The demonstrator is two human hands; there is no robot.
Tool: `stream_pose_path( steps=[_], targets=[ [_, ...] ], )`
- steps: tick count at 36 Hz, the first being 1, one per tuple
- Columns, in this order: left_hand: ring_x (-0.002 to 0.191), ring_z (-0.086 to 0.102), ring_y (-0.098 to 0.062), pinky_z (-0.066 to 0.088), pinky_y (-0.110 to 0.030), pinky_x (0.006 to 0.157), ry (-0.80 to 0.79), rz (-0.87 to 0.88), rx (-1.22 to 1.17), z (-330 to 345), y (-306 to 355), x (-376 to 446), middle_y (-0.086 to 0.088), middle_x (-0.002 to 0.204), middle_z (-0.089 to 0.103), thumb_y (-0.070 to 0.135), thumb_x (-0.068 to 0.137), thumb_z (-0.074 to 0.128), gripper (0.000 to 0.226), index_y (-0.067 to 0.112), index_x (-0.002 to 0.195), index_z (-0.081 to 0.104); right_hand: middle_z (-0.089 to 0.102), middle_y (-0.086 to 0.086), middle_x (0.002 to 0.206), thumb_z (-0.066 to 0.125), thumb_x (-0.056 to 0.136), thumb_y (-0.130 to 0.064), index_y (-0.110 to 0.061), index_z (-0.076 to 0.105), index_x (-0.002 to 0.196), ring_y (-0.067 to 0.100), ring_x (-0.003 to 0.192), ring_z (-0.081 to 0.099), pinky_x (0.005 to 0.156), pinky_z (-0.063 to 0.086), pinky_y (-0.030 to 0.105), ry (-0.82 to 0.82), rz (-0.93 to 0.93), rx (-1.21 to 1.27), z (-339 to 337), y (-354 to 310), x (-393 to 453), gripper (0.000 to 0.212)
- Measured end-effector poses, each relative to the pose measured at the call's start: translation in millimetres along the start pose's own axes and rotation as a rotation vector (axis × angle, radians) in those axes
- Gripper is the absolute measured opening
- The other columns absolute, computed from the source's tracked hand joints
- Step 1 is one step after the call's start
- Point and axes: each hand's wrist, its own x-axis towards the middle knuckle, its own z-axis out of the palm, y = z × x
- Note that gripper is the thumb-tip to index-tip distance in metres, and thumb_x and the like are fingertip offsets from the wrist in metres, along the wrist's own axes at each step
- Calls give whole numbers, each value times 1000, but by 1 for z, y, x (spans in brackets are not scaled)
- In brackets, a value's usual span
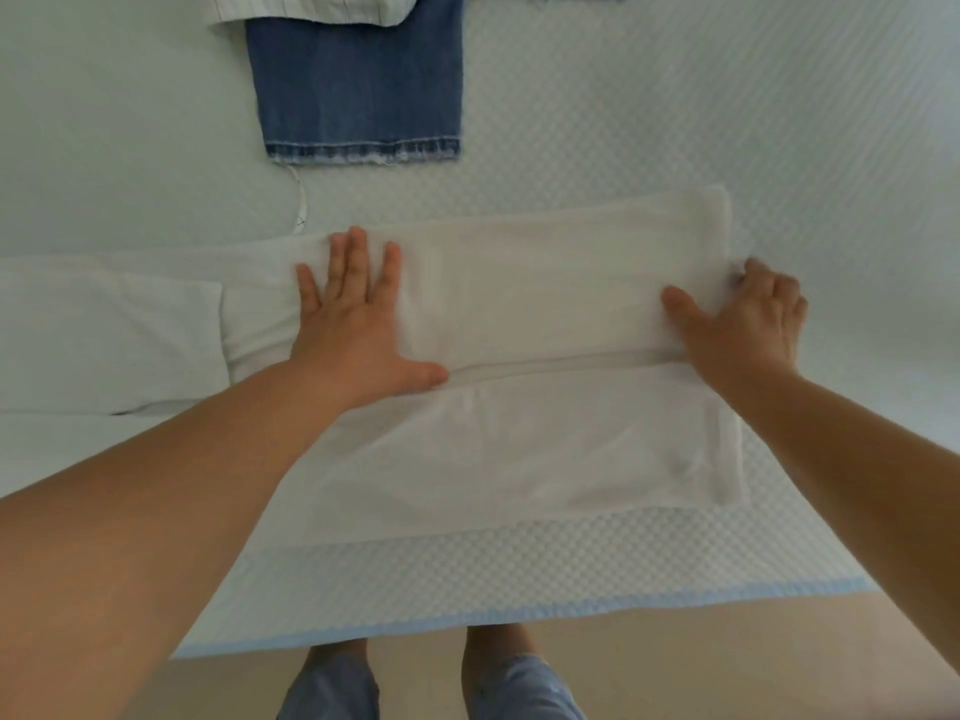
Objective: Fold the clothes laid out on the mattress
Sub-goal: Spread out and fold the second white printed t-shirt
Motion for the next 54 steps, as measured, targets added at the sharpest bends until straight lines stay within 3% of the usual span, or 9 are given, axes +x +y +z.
stream_pose_path(
  steps=[7,12,20,28,34,39,43,49,54],
  targets=[
    [140,-27,-19,-20,-41,109,22,125,-78,13,22,-17,-4,154,-26,77,75,26,96,27,149,-7,50,15,128,53,82,-61,-7,44,126,36,119,45,100,37,44,-124,210,50,-7,6,-4,70],
    [141,-25,-21,-17,-44,110,-69,62,-64,6,31,-11,-5,154,-25,76,77,36,97,27,150,-6,53,18,125,39,90,-59,-7,46,123,37,116,48,92,36,41,-61,158,-27,0,3,-14,62],
    [140,24,-24,17,-36,113,294,-23,-487,-17,32,-38,-12,143,42,29,88,61,45,10,128,55,43,-2,67,39,94,-51,-11,41,87,29,73,50,62,36,35,-31,-35,104,-13,11,-24,40],
    [90,52,-9,30,-12,76,405,-190,-688,-16,6,-95,6,100,60,17,87,60,16,16,100,68,49,-8,76,43,95,-40,-22,48,102,12,65,49,55,35,24,-15,-146,244,-36,-38,-53,20],
    [75,58,-7,37,-15,67,331,-357,-891,-13,-43,-116,14,73,62,20,85,61,11,26,78,66,54,-2,87,43,95,-38,-19,48,120,21,76,50,68,36,30,-40,-253,235,-37,-111,-110,32],
    [63,61,-16,50,-28,61,134,-614,-1488,-27,-90,-117,3,64,64,23,89,57,14,19,76,63,63,11,95,45,96,-35,-22,47,122,36,88,58,67,29,27,-30,-346,201,-6,-190,-165,30],
    [69,67,-21,55,-35,68,-202,-668,-1767,-30,-132,-114,-5,74,68,48,91,48,37,15,91,64,53,-1,80,42,97,-31,-21,42,118,33,86,59,67,29,32,-139,-375,181,50,-254,-203,24],
    [95,67,-20,48,-37,86,-498,-502,-1957,-18,-167,-104,-9,102,68,56,93,39,61,4,106,67,51,7,125,39,95,-26,-14,32,138,25,112,53,78,24,30,-418,-387,44,129,-312,-252,45],
    [47,55,-8,49,-23,57,-354,-559,-1720,-17,-159,-95,6,49,54,50,86,58,45,12,64,67,58,2,113,49,90,-20,-14,55,120,20,106,53,93,32,30,-164,-601,56,115,-286,-277,31]
  ],
)
